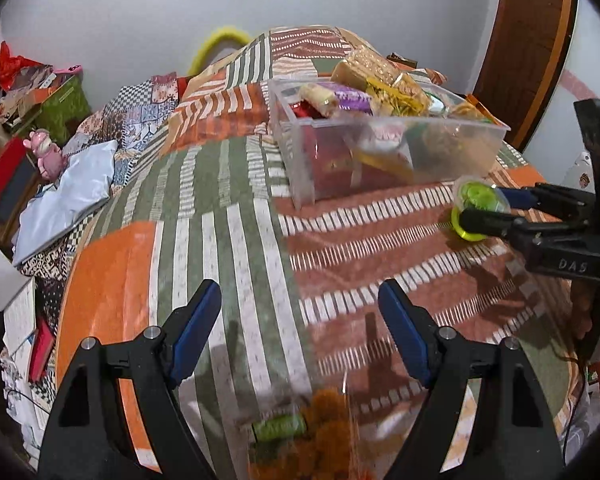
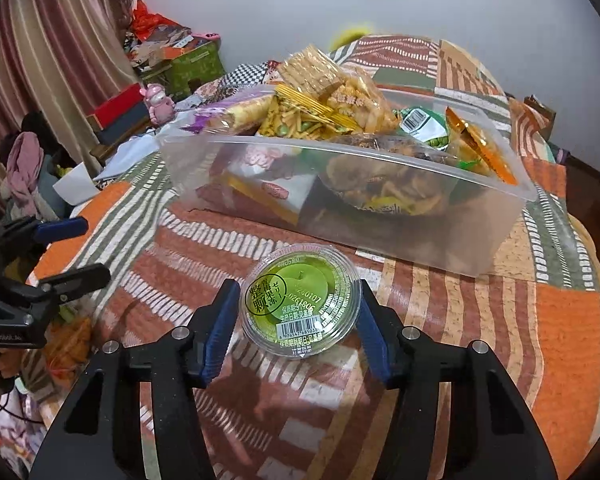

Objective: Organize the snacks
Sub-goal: 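Grasp the orange puff bag with left tool while right tool grasps the green jelly cup, then place the puff bag and jelly cup into the clear box, open both tools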

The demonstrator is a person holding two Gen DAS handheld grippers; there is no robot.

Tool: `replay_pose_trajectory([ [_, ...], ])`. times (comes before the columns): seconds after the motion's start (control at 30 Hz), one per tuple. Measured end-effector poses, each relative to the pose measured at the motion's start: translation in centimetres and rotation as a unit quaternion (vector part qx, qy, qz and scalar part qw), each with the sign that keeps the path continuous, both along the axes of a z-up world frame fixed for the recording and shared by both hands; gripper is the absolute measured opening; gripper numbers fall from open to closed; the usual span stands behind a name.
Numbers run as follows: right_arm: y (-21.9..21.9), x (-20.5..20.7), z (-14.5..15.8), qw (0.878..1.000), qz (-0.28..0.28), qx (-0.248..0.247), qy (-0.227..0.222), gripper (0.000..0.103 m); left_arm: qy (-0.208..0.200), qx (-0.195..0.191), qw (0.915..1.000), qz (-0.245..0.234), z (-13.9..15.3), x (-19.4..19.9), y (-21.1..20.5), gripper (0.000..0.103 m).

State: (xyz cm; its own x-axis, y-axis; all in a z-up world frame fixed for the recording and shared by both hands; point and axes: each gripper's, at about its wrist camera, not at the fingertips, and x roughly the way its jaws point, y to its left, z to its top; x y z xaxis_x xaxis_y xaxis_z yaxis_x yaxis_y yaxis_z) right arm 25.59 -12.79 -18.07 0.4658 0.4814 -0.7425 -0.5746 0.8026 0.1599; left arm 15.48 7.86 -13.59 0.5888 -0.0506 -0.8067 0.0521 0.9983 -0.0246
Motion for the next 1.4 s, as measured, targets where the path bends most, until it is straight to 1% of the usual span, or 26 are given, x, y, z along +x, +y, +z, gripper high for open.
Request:
replay_pose_trajectory([
  [0.27, -0.7, -2.9, 2.1, 1.000, 0.001, 0.020, -0.025, 0.053, 0.027, -0.016, 0.9995, 0.004, -1.3, -3.0, -0.1, 0.081],
  [0.4, -0.9, -4.1, 2.8, 0.999, 0.004, 0.027, -0.032, 0.053, 0.032, -0.016, 0.9993, 0.006, -2.0, -4.6, -0.1, 0.081],
  [0.5, -0.9, -4.8, 3.2, 0.999, 0.006, 0.033, -0.035, 0.053, 0.028, -0.009, 0.9994, 0.014, -2.2, -5.8, 0.2, 0.081],
  [0.53, -0.9, -5.0, 3.3, 0.999, 0.006, 0.034, -0.037, 0.053, 0.027, -0.011, 0.9995, 0.015, -2.3, -6.1, 0.3, 0.079],
  [0.57, -0.9, -5.1, 3.3, 0.999, 0.006, 0.035, -0.038, 0.053, 0.026, -0.012, 0.9995, 0.017, -2.3, -6.4, 0.5, 0.074],
  [0.6, -0.9, -5.2, 3.4, 0.999, 0.006, 0.036, -0.039, 0.053, 0.025, -0.011, 0.9995, 0.018, -2.3, -6.5, 0.5, 0.071],
  [0.7, -1.0, -5.5, 3.5, 0.998, 0.006, 0.040, -0.040, 0.053, 0.019, -0.014, 0.9996, 0.018, -2.4, -6.9, 0.8, 0.069],
  [0.83, -1.1, -5.6, 3.6, 0.998, 0.005, 0.045, -0.042, 0.053, 0.007, -0.010, 0.9998, 0.017, -2.5, -7.4, 0.6, 0.065],
  [0.9, -1.2, -5.6, 3.6, 0.998, 0.004, 0.046, -0.042, 0.053, 0.003, -0.008, 0.9998, 0.016, -2.4, -7.4, 0.4, 0.061],
  [1.03, -1.4, -5.7, 3.7, 0.998, 0.003, 0.049, -0.043, 0.053, -0.003, -0.013, 0.9998, 0.011, -1.7, -7.0, 0.0, 0.058],
  [1.4, -2.2, -4.8, 4.3, 0.997, -0.009, 0.057, -0.052, 0.053, -0.072, -0.016, 0.9973, -0.006, 2.9, -4.5, -1.5, 0.058],
])
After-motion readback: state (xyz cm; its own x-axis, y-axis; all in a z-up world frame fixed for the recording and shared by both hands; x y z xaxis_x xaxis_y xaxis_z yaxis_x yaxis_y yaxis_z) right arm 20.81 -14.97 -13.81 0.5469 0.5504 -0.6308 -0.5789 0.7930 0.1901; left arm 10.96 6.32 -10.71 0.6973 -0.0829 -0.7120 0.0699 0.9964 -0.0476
